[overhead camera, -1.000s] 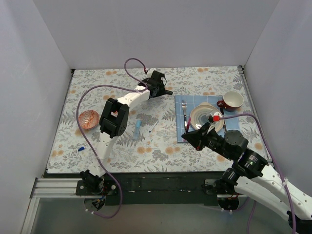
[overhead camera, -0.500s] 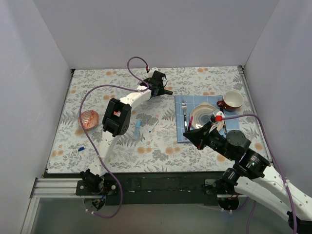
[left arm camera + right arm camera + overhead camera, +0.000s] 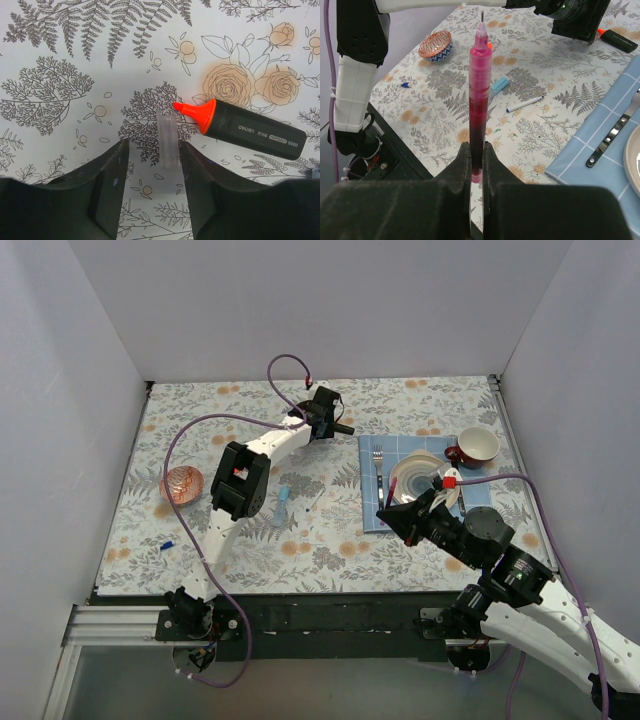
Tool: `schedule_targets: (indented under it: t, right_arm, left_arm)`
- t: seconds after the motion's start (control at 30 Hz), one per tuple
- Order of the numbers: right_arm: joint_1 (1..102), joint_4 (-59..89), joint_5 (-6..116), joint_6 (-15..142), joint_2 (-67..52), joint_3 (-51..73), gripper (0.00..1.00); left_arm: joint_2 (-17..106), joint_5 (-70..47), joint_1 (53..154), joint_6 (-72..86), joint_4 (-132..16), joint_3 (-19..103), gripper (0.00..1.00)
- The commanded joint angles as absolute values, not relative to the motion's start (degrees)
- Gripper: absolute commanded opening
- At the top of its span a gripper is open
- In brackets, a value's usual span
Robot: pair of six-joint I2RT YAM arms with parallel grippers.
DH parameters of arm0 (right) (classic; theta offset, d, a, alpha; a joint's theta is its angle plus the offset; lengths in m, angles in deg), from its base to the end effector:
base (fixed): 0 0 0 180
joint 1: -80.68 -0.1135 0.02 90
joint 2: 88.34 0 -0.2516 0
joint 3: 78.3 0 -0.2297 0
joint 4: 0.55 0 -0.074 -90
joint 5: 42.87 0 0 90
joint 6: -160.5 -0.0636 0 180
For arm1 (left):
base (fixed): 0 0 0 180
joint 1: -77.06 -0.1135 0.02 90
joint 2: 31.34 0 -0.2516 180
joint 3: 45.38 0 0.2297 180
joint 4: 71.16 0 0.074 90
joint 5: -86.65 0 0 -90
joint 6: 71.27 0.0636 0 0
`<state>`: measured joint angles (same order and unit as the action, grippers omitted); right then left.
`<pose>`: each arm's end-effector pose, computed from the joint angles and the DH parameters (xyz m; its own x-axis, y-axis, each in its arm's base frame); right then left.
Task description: Insert the pens into the pen caps
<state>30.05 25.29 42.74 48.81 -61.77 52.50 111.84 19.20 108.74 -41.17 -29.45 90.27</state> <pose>0.0952 0.1084 0.3067 -0.3000 0.2154 -0.9293 -0.6580 0.6586 0.3650 0.4688 -0.2606 0.1336 -0.5585 -0.5942 -0.5787 -0.4213 0.8042 -0.4192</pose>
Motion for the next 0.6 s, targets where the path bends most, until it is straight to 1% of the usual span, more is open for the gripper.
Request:
schedule_targets:
  t: [0.0,0.03,0.07,0.17,0.23,0.4,0.47,0.57]
  right_arm:
    - [30.14,23.47,41.85,49.85,-62.06,50.00,0.01]
    - [30.23,23.21,41.85,49.76,-61.97,50.09,0.01]
    - [30.14,23.12,41.94,49.76,-62.06,50.17,0.01]
    - [30.14,23.29,42.29,49.67,-62.06,50.17,0.01]
    - [30.23,23.38,42.12,49.67,-61.97,49.91,0.01]
    - [30.14,23.82,41.24,49.76,-62.41,49.56,0.01]
    - [30.23,23.82,41.06,49.76,-62.50,49.65,0.01]
    - [30.14,23.74,41.15,49.85,-62.33,49.56,0.01]
  left_arm:
    - [112.01,20.82,108.79,-38.05,-25.96,90.53,0.41]
    - [111.93,21.17,108.70,-37.52,-25.96,90.53,0.37]
    - [111.93,21.35,108.70,-37.52,-25.96,90.70,0.36]
    - [112.01,20.65,108.79,-36.82,-26.57,90.61,0.35]
    - [112.01,17.59,108.79,-35.76,-28.32,90.18,0.36]
    - [113.50,16.60,108.70,-34.35,-28.07,91.40,0.37]
    - [114.12,16.16,108.70,-33.92,-27.89,91.67,0.35]
    - [114.39,15.64,108.70,-33.56,-27.19,91.58,0.31]
